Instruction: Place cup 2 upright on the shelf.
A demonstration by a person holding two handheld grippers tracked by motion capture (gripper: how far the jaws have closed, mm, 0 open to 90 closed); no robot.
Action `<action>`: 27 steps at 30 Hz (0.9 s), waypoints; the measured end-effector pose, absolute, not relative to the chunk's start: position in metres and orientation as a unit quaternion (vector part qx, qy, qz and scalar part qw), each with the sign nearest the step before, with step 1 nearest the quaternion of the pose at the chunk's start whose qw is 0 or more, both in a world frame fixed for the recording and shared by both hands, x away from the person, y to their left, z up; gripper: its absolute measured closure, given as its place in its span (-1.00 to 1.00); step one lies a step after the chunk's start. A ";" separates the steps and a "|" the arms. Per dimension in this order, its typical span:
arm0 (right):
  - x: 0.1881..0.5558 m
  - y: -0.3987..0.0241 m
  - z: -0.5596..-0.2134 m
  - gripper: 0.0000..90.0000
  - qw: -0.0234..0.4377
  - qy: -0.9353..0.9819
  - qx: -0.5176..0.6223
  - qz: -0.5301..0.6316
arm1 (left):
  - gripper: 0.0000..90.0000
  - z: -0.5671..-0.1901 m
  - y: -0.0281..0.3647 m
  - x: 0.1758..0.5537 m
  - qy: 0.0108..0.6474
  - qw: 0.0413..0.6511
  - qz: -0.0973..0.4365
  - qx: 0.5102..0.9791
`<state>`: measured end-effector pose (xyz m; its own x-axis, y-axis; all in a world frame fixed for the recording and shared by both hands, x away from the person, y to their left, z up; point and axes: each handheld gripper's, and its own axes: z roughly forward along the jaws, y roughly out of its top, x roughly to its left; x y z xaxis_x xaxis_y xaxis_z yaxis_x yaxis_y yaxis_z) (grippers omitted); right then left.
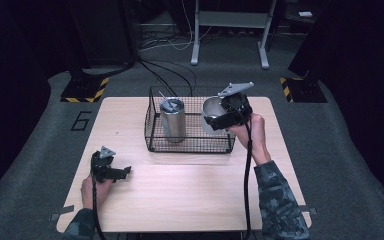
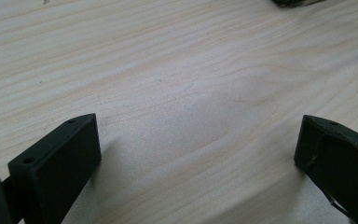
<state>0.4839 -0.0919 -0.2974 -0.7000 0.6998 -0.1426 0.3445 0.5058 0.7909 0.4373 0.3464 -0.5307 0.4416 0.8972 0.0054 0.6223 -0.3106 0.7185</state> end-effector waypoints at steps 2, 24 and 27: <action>0.489 -0.090 -0.299 -0.87 0.227 0.835 0.319 0.387 | -0.99 -0.531 0.347 0.437 0.485 0.330 0.209 0.783; 0.533 -0.077 -0.314 -0.87 0.210 0.836 0.349 0.366 | -0.99 -0.531 0.346 0.437 0.487 0.331 0.207 0.781; 0.540 -0.076 -0.316 -0.87 0.212 0.836 0.354 0.363 | -0.99 -0.531 0.347 0.438 0.485 0.330 0.209 0.783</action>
